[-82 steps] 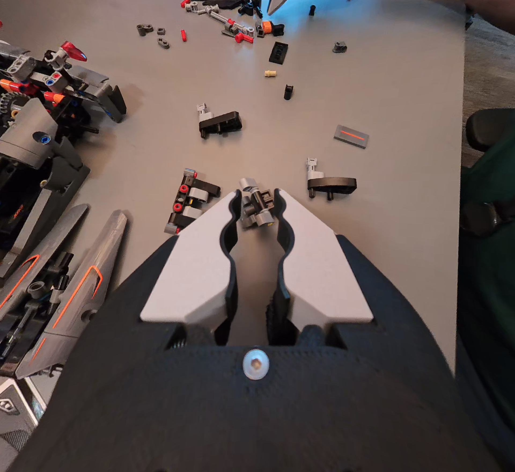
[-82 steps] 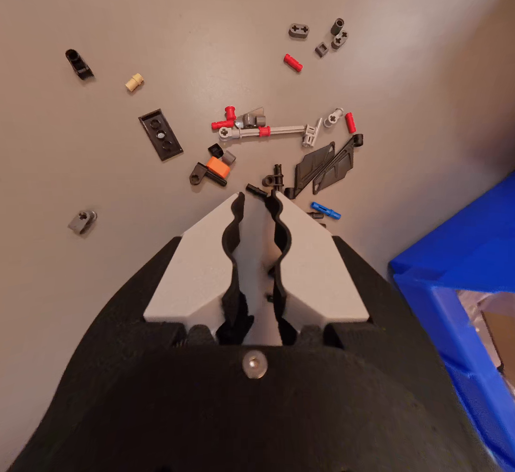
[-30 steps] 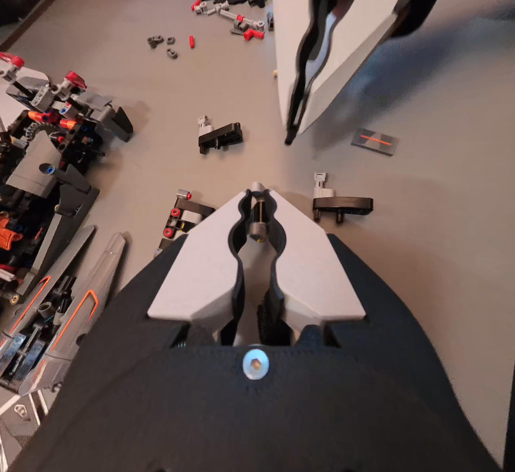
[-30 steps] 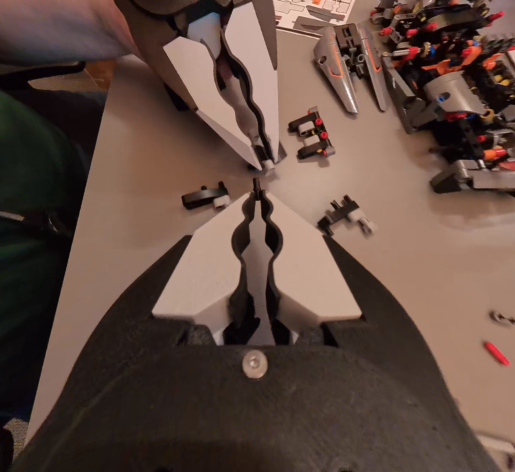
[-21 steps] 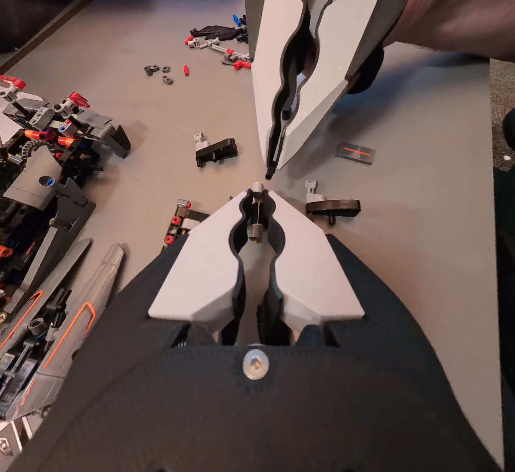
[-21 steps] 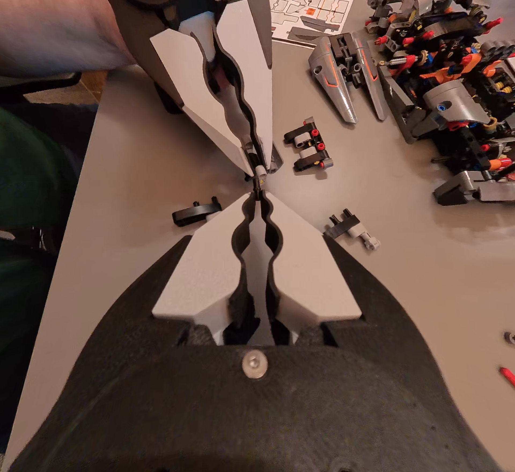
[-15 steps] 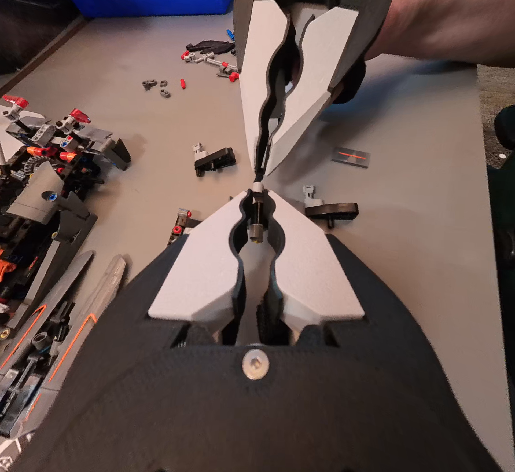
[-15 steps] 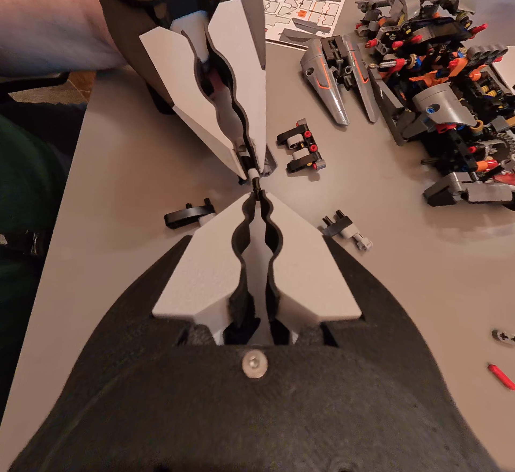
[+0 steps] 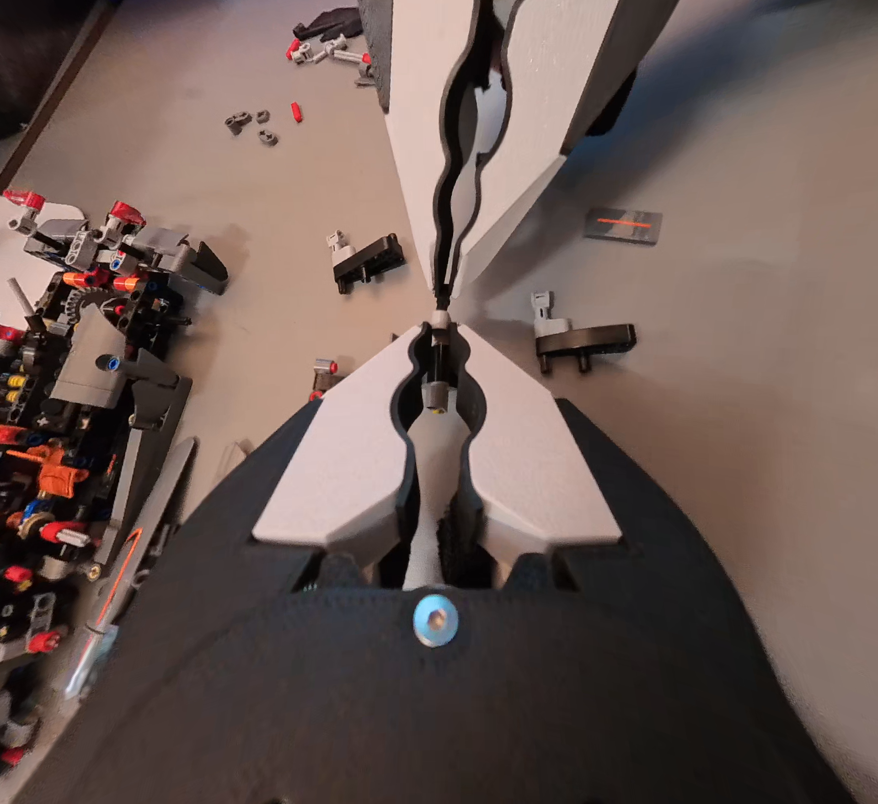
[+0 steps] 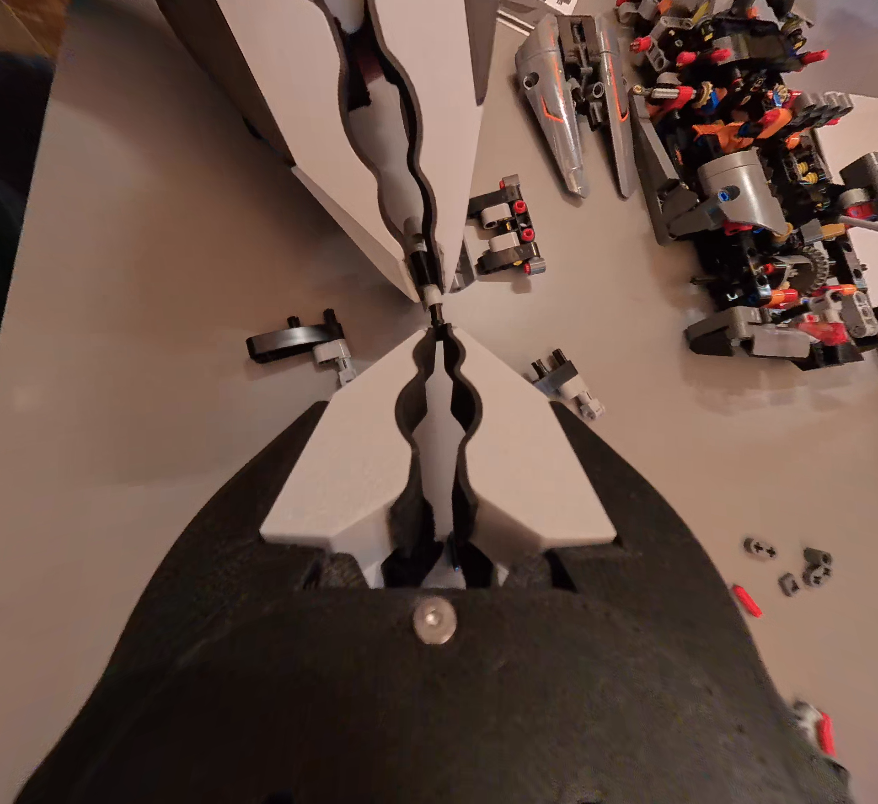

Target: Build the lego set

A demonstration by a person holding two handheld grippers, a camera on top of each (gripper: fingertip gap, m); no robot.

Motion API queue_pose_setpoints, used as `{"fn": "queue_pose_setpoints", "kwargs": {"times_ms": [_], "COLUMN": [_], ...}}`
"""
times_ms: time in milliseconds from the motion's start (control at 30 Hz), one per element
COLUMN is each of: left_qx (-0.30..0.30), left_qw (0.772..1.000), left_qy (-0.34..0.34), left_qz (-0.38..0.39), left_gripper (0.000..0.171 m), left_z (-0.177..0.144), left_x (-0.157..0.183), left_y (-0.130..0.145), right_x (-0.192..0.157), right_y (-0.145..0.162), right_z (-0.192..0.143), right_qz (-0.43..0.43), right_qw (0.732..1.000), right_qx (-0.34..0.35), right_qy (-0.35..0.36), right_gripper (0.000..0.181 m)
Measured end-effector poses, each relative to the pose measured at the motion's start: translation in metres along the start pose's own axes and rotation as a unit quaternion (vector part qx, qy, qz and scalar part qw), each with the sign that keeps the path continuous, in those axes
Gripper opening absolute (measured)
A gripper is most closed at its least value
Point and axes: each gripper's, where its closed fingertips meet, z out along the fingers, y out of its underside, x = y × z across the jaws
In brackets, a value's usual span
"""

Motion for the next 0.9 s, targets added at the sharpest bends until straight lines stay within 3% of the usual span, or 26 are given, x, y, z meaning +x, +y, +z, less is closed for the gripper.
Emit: {"fn": "queue_pose_setpoints", "kwargs": {"times_ms": [433, 633, 800, 900], "left_qx": [-0.053, -0.029, 0.041, 0.078], "left_qw": [0.997, 0.998, 0.998, 0.997], "left_qy": [-0.037, -0.040, -0.028, -0.022], "left_qz": [0.051, 0.051, 0.025, 0.019], "left_gripper": [0.004, 0.005, 0.005, 0.005], "left_z": [0.005, 0.004, -0.004, -0.008], "left_x": [0.001, 0.000, 0.000, 0.000], "left_y": [0.003, 0.002, -0.013, -0.025], "right_x": [-0.001, 0.000, 0.000, -0.002], "right_y": [0.003, -0.003, -0.020, -0.025], "right_z": [-0.001, -0.004, -0.019, -0.021], "right_qz": [-0.066, -0.014, 0.043, 0.042], "right_qw": [0.992, 0.998, 0.993, 0.991], "right_qx": [-0.047, 0.021, 0.113, 0.127], "right_qy": [0.092, 0.057, 0.001, -0.010], "right_gripper": [0.000, 0.000, 0.000, 0.000]}}
